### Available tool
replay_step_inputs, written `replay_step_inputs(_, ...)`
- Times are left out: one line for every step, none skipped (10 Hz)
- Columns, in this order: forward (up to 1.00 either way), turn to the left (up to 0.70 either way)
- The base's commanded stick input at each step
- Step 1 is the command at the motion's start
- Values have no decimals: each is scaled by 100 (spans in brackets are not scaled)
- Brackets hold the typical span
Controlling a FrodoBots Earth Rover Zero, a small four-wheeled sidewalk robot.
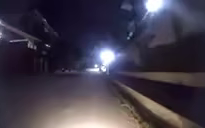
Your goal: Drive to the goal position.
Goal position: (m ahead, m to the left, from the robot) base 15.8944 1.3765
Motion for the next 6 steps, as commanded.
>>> replay_step_inputs(70,0)
replay_step_inputs(70,-28)
replay_step_inputs(70,-35)
replay_step_inputs(70,-35)
replay_step_inputs(70,0)
replay_step_inputs(70,0)
